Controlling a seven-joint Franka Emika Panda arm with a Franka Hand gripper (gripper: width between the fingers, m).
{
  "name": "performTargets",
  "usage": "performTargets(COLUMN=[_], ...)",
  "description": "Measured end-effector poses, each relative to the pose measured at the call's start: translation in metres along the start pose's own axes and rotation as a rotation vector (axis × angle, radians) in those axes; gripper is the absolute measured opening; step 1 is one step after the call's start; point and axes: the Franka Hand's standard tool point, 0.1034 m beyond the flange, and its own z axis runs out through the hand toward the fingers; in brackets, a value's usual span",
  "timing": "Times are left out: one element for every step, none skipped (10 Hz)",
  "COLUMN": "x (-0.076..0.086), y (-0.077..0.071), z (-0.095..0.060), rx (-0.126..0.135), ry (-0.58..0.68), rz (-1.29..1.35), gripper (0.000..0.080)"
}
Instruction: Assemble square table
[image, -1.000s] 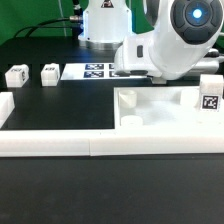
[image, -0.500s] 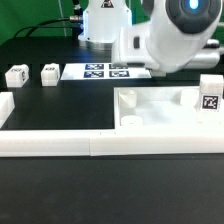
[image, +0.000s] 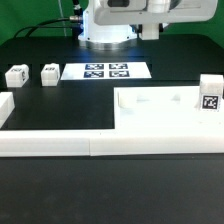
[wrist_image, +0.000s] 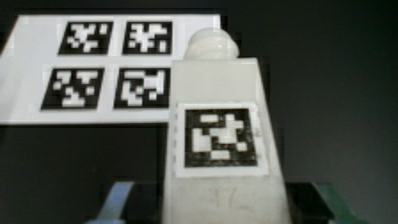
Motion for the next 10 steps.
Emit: performTargets(x=[0.001,0.009,0.019,0.028,0.034,0.038,0.037,0.041,0.042,0.050], y=[0.002,0.015,0.028,0.036,0.036,0.035,0.038,0.040,0.041,0.045], z=[-0.006,-0.030,-0.067,-0.098,-0.122,-0.118,-0.114,-0.118,-0.118,-0.122], rx=[0.006,0.017,0.025,0.008,-0.017,-0.018,-0.018,-0.023,-0.026,-0.035], ry=[0.076,0.137,0.209,0.293,0.383,0.470,0.520,0.601,0.650,0.755], rz=[-0.022,-0.052,-0.061,-0.094,-0.112,-0.111,-0.108,-0.104,-0.102,-0.095], gripper=[0.0292,0.0292,0.0292,0.0292,0.0292,0.0292,0.0292,0.0292,0.0292,0.0292])
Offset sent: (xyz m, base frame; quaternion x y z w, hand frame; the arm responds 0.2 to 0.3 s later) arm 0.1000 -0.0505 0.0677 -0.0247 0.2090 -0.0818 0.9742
